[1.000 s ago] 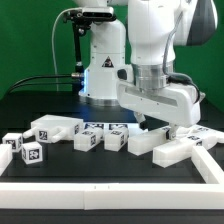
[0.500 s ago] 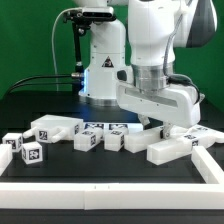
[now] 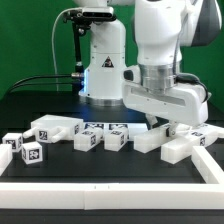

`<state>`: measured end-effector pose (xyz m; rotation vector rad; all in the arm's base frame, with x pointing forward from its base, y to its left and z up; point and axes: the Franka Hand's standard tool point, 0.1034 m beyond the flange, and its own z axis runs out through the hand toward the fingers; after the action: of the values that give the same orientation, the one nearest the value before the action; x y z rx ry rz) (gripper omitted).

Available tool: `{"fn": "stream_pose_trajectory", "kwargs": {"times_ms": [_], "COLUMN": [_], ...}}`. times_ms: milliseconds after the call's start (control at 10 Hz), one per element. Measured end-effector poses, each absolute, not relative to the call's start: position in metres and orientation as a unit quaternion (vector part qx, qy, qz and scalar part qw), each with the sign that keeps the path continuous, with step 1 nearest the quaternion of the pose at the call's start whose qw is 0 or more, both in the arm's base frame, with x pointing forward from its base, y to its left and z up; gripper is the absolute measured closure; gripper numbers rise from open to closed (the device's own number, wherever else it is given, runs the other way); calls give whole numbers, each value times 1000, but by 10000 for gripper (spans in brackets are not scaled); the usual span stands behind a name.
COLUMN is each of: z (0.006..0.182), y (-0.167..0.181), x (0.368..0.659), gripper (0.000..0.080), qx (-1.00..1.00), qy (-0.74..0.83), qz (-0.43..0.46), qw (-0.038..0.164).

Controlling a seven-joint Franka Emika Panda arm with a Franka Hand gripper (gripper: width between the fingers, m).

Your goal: Assemble chair

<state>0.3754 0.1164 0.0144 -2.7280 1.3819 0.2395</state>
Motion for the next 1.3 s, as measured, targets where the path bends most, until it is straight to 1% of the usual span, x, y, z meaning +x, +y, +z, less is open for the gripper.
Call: {"fn": "stream_pose_trajectory", "kwargs": {"times_ms": [200, 300, 700, 800, 1000, 1300], "z": [15, 15, 15, 18, 16, 15], "y": [127, 126, 126, 126, 109, 110], "x": [372, 372, 372, 363, 356, 355], "gripper": [517, 517, 515, 515, 515, 515], "qx": [-852, -850, -849, -817, -770, -770], "qy": [516, 520, 520, 570, 635, 634], "qz": [77, 77, 77, 81, 56, 57], "qw": [40, 43, 43, 36, 42, 43]}}
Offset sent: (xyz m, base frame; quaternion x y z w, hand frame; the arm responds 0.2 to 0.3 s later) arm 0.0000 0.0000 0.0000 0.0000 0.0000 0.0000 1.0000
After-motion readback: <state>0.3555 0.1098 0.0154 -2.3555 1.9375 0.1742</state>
